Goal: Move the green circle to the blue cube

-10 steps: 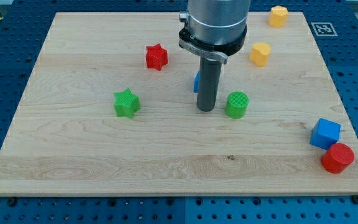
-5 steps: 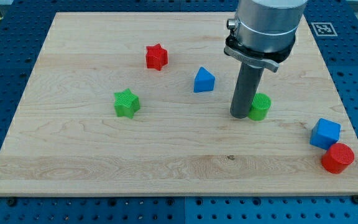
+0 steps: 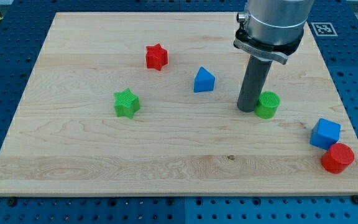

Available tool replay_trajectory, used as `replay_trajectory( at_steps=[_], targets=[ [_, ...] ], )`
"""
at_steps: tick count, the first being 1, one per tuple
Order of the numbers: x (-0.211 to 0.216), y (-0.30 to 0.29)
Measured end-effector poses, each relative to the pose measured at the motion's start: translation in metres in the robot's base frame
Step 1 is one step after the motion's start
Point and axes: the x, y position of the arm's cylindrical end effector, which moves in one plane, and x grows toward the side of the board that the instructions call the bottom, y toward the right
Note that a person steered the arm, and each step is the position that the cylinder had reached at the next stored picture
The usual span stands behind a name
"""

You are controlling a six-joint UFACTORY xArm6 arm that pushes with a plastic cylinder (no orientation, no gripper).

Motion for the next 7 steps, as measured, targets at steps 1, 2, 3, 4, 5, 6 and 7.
replay_trajectory(
  at_steps=[1, 2, 3, 4, 5, 6, 7],
  targets=[
    [0.002, 0.007],
    [0.002, 0.028],
    [0.002, 0.046],
    [0.002, 0.072],
    [0.002, 0.095],
    [0.002, 0.061],
    [-0.001, -0.020]
  ],
)
